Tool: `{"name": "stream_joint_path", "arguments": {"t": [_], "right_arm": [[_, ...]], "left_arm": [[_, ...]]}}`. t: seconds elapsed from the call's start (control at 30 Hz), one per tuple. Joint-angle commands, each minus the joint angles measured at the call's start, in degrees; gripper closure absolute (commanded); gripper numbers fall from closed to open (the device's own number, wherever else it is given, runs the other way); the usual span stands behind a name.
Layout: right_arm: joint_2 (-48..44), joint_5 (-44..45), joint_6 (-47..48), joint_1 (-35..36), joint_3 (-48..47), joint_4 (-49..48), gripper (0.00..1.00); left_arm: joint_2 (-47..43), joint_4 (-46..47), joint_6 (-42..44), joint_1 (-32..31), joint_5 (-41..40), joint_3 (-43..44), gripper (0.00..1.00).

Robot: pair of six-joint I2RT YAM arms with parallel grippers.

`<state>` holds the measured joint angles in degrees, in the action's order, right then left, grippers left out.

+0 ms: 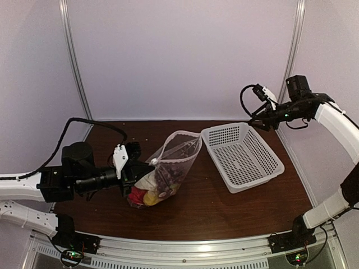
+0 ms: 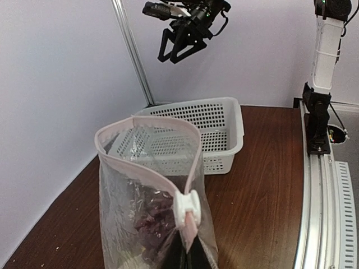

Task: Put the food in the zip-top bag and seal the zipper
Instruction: Adjust the bin at the center of the board.

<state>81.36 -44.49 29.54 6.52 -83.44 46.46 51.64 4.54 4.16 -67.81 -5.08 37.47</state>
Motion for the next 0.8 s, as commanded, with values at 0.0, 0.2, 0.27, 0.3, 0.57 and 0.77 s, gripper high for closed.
{"name": "stream_joint_path", "arguments": {"t": [0.0,0.2,0.27,0.3,0.57,0.77], "right_arm": [[1.43,-4.47,10.41,7.04,5.70,-1.80,0.43],[9.42,-6.21,13.39,16.25,1.99,-4.38,0.46],[12.05,-7.26,11.61,18.78,0.00,-7.82,0.50],[13.47,-8.11,11.02,19.85,-0.95,-9.26,0.50],[18.45,-11.60,14.47,27.68,-8.12,-6.13,0.50],[16.58,-11.03,16.40,31.46,-5.81,-4.09,0.49]], "left_arm": [[-3.13,-4.05,2.27,0.19,0.63,3.39,1.00],[-8.47,-9.35,0.05,0.22,-4.01,2.53,1.00],[-10.25,-10.08,0.00,0.22,-5.98,1.73,1.00],[-11.18,-10.16,-0.11,0.22,-7.29,1.23,1.00],[-17.56,-8.77,-0.98,0.22,-14.21,-2.57,1.00],[-19.46,-9.25,-2.26,0.22,-15.46,-4.06,1.00]]}}
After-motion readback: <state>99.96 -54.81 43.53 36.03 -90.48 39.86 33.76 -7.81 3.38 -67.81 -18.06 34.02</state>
